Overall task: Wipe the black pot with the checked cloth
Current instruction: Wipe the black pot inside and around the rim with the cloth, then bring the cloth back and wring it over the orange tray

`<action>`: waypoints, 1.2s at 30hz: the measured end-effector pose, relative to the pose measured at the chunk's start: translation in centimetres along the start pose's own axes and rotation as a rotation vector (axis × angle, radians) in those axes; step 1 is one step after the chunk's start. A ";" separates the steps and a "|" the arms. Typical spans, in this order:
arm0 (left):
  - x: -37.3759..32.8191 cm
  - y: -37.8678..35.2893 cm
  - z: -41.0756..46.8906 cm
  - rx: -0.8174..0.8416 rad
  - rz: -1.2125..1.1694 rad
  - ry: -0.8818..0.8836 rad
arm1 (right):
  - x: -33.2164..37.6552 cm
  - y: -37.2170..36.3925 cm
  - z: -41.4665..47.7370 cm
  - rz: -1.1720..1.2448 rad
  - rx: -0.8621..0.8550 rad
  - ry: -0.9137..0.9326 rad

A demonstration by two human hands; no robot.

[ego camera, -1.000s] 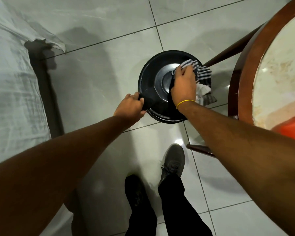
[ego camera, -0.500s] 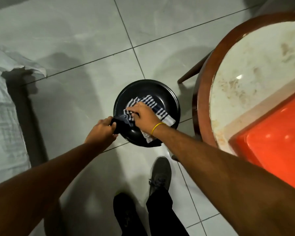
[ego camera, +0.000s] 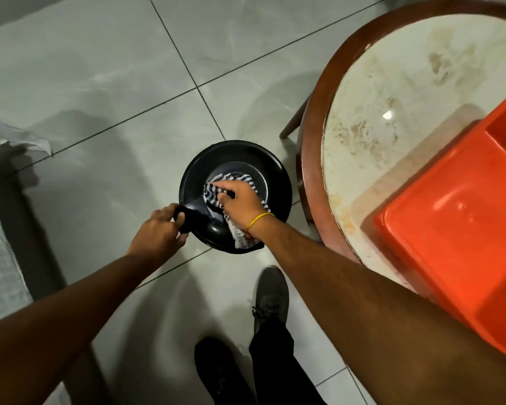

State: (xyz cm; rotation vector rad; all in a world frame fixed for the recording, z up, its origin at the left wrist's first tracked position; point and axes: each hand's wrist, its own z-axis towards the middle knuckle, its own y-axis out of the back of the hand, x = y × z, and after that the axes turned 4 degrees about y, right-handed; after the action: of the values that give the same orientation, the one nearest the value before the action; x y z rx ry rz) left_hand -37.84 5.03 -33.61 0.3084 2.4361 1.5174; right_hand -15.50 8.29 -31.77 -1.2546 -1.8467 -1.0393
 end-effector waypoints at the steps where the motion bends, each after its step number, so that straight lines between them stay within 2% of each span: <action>1: 0.0 -0.1 0.0 -0.002 -0.001 0.001 | 0.1 0.1 -0.1 0.024 -0.008 -0.013; 5: 0.0 -0.1 0.2 -0.006 0.000 0.013 | 0.6 1.4 -0.9 0.128 -0.056 -0.028; 10: -0.5 2.2 0.7 -0.067 0.045 -0.065 | 2.9 5.2 -3.5 0.267 -0.123 0.013; 13: -3.6 6.1 1.6 -0.185 -0.109 -0.095 | 5.4 7.7 -6.5 0.288 -0.141 0.063; 15: -7.1 10.3 2.3 -0.288 -0.258 -0.179 | 7.4 9.2 -8.9 0.234 -0.115 0.131; 17: -10.8 15.1 2.6 -0.323 -0.433 -0.275 | 9.3 11.1 -11.3 0.203 -0.129 0.183; 19: -14.1 19.8 2.4 -0.255 -0.574 -0.383 | 11.2 14.0 -13.6 0.192 -0.199 0.222; 22: -19.9 26.5 2.1 -0.115 -0.649 -0.548 | 14.4 20.1 -17.5 0.166 -0.323 0.246; 27: -30.0 33.3 2.7 -0.211 -0.603 -0.783 | 17.5 29.1 -24.6 -0.105 -0.526 0.248; 30: -35.1 34.3 2.7 -0.226 -0.578 -0.844 | 16.5 32.8 -28.4 -0.363 -0.525 0.243; 33: -38.5 32.1 2.7 -0.219 -0.516 -0.910 | 12.7 33.7 -30.7 -0.645 -0.491 0.194; 36: -39.3 27.9 3.0 -0.102 -0.383 -0.930 | 7.8 31.5 -31.2 -0.746 -0.413 0.068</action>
State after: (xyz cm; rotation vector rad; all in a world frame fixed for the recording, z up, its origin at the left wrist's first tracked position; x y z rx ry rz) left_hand 1.54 7.48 -5.70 0.3853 1.5627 0.9951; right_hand 14.51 -9.06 -3.04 -0.6996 -2.1656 -1.9069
